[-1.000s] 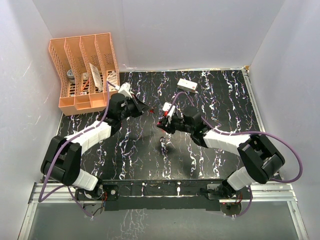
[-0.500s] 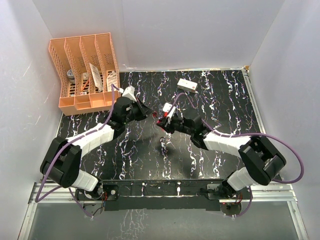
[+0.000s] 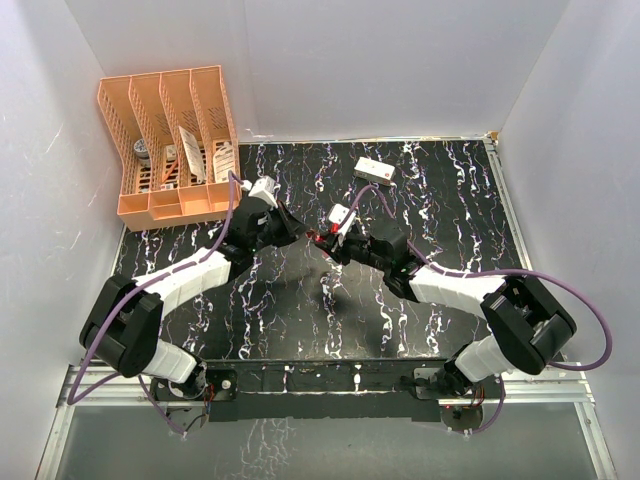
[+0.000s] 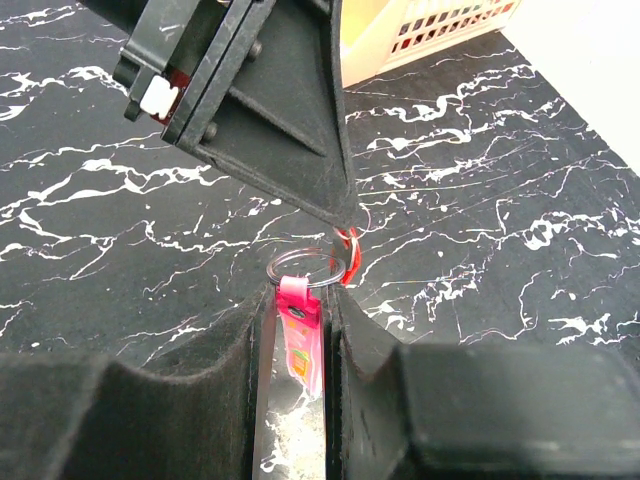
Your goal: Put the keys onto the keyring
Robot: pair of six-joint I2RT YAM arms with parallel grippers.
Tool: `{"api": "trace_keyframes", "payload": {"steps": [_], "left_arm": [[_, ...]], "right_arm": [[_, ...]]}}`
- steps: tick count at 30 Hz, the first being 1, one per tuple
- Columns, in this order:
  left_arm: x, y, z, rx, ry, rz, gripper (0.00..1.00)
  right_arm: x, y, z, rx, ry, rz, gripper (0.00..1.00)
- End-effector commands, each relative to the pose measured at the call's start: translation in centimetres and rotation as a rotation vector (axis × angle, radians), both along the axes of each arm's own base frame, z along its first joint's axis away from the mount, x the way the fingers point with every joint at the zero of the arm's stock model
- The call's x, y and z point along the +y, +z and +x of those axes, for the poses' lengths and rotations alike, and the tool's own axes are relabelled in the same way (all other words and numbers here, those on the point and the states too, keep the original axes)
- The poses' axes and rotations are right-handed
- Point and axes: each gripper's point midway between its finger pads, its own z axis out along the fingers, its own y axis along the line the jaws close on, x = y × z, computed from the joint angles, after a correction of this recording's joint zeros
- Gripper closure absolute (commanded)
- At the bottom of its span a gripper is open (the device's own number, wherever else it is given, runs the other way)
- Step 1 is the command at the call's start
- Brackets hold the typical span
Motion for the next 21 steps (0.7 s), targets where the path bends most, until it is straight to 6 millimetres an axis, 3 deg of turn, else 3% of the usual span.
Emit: {"api": "trace_keyframes", "payload": {"steps": [1,21], "left_arm": [[-0.4,2.6,0.1,-0.055,-0.004,-0.016,1.0],[-1.0,3.1,0.2,-0.048,-0.007,0.002,1.0]], "right_arm": [[0.2,2.9,0.4,-0.091,-0.014,0.064,1.0],[0.5,1.3,0.6,-0.03,-0.031,0.064,1.0]]}}
